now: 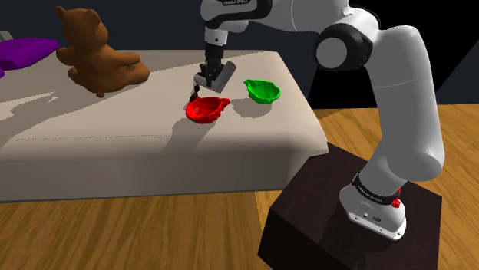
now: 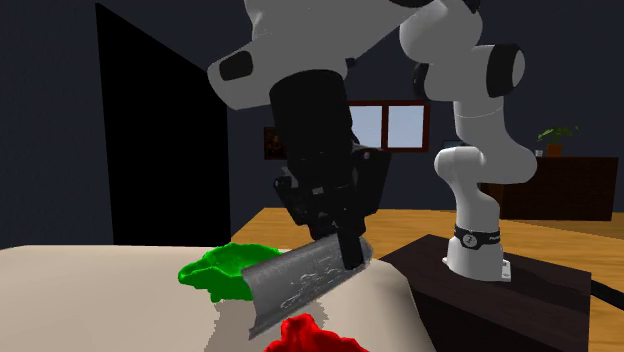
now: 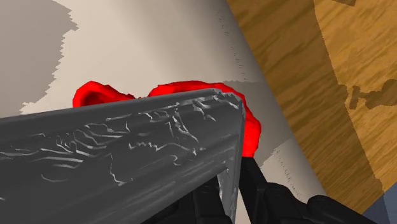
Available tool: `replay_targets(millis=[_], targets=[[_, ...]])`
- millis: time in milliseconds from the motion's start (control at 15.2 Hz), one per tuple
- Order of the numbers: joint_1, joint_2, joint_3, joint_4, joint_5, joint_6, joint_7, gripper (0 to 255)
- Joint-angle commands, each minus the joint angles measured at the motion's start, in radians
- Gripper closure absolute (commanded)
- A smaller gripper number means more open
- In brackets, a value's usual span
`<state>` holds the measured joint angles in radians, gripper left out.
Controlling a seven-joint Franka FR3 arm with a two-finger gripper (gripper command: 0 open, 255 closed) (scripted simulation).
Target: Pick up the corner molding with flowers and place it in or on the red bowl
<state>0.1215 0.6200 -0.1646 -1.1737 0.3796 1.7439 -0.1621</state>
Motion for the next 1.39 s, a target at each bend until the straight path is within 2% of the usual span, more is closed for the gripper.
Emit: replay_targets(millis=[0, 66, 1056, 1320], targets=[[0.01, 0.087, 0.012, 0.144, 0.002, -0.044, 0.048, 255], [0.012, 0.132, 0.018, 0.221, 0.003, -0.07, 0.07, 255], [0.028, 0.143, 0.021, 0.037, 0.017, 0.116, 0.013, 255], [0.028, 0.143, 0.021, 0.037, 0.017, 0.116, 0.013, 255]])
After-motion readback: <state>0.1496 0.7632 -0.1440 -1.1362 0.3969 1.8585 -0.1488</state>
